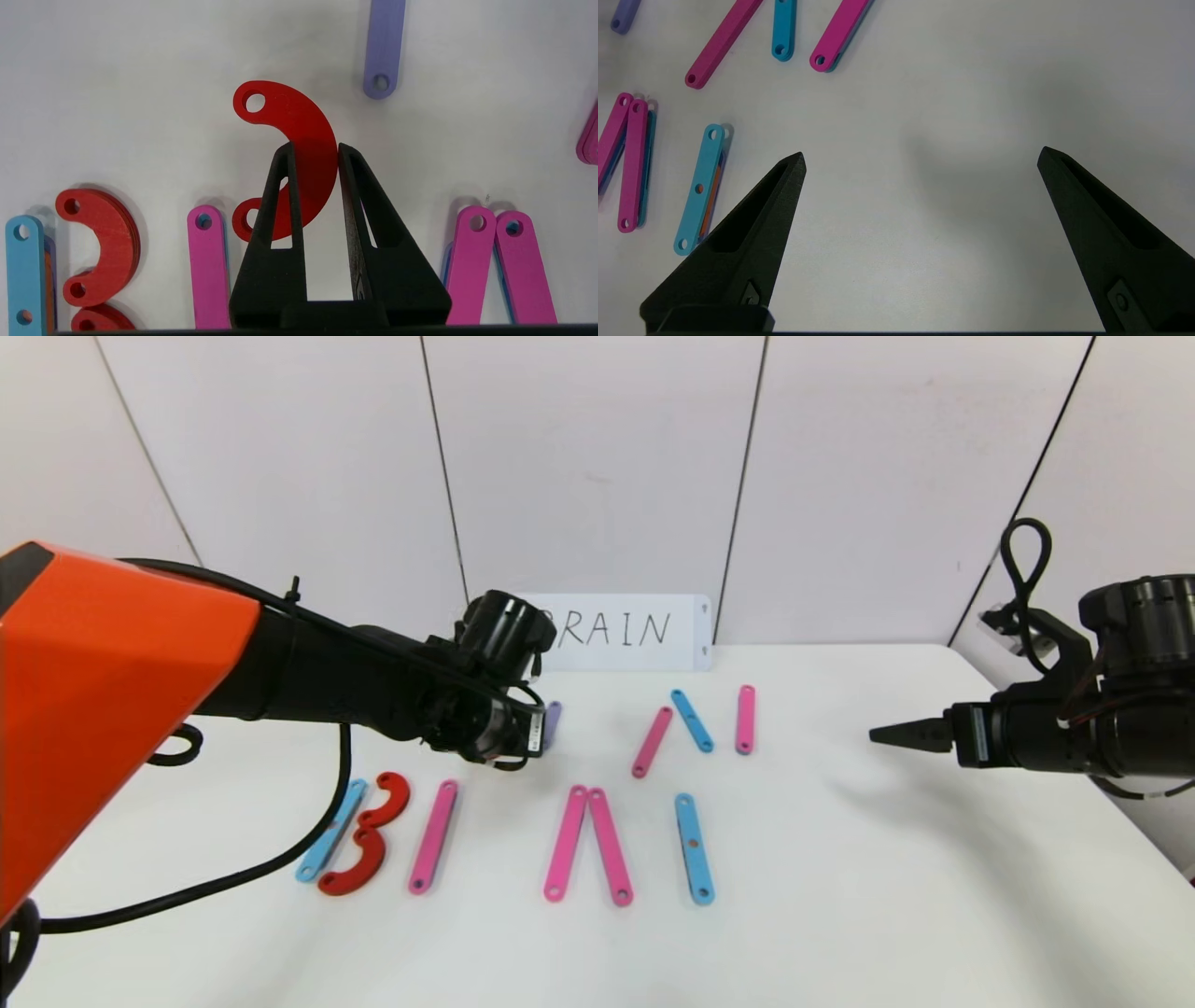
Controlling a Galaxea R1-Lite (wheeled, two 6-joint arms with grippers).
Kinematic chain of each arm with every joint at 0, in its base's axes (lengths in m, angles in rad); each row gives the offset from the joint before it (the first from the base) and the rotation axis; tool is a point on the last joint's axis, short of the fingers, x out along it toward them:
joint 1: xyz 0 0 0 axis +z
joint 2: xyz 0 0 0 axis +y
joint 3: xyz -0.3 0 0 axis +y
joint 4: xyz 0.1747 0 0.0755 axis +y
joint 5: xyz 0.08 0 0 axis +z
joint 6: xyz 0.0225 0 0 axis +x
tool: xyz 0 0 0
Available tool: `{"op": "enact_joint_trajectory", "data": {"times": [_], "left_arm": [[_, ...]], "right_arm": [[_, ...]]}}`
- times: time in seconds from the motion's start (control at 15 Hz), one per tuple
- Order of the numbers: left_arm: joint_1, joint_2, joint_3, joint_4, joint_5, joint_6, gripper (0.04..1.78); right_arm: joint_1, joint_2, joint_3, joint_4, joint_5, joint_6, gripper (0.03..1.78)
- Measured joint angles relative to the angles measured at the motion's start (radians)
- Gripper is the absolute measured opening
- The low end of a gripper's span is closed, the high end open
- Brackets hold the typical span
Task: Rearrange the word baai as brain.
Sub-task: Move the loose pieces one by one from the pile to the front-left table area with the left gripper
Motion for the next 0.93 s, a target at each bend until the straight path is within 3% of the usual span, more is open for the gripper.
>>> {"op": "enact_joint_trajectory", "data": {"times": [0.93], "left_arm": [[-0.029, 0.003, 0.111, 0.003, -0.006, -0.087, 0.29]], "right_arm": [[0.001, 0.011, -0.001, 0.0, 0.0, 0.0, 1.74]]}}
